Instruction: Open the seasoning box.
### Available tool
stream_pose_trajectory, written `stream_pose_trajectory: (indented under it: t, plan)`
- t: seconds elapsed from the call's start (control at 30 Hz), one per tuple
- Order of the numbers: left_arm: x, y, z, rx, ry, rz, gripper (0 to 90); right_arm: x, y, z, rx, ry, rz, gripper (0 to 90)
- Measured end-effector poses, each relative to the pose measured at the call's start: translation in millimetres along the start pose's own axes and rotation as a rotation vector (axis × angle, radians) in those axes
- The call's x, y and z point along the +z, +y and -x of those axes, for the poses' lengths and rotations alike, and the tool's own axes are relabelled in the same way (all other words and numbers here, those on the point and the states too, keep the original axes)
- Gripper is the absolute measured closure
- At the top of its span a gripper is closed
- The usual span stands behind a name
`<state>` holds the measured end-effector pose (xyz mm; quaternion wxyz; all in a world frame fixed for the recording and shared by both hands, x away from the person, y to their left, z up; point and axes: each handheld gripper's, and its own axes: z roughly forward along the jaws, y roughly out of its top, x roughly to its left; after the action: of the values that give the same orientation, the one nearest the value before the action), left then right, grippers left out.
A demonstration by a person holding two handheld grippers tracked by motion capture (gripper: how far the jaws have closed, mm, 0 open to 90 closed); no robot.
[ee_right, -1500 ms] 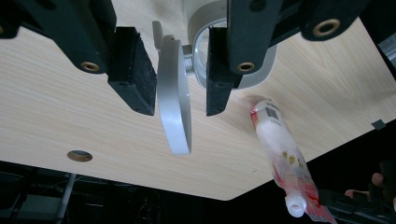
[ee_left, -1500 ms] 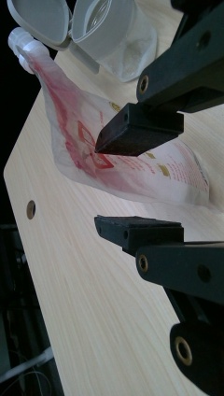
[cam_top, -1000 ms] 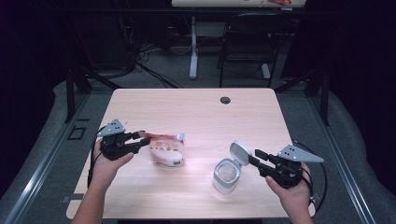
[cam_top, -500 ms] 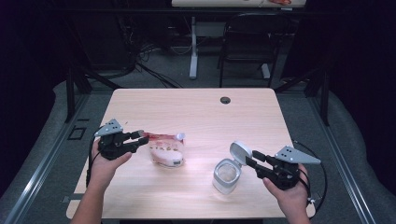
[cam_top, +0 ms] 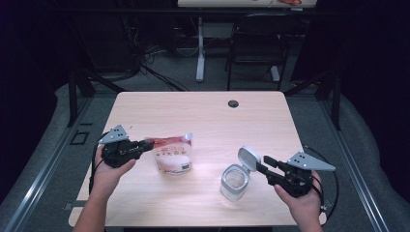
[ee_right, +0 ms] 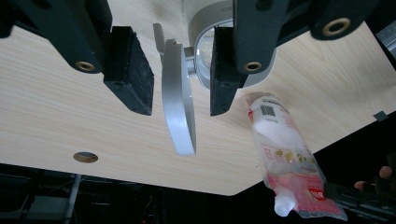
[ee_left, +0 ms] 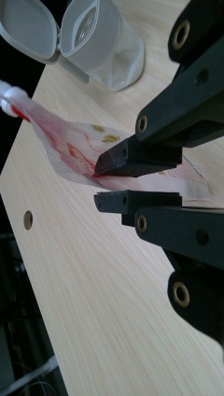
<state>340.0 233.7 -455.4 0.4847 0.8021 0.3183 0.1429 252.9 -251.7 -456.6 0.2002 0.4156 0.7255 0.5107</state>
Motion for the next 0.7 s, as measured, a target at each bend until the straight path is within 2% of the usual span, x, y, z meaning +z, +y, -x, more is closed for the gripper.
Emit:
stream_pose_trajectory:
  t: [0.27, 0.33, 0.5, 0.7]
  plan:
    - [-2.2, 1.9, 9.1, 0.05, -0.023, -0.017, 87.4, 4.0, -4.3, -0.3, 0.016, 0.006, 0.012, 60.6]
    - [-2.4, 2.3, 11.5, 0.059, -0.017, -0.024, 90.0, 3.1, -5.0, 0.1, 0.018, 0.002, 0.005, 60.6]
    - [-2.1, 3.1, 15.7, 0.077, -0.023, -0.025, 90.0, 1.0, -7.8, 2.5, 0.032, 0.001, 0.021, 60.6]
    - [0.4, 7.0, 22.5, 0.096, -0.037, -0.025, 90.0, -0.6, -15.0, 7.9, 0.071, -0.008, 0.042, 60.6]
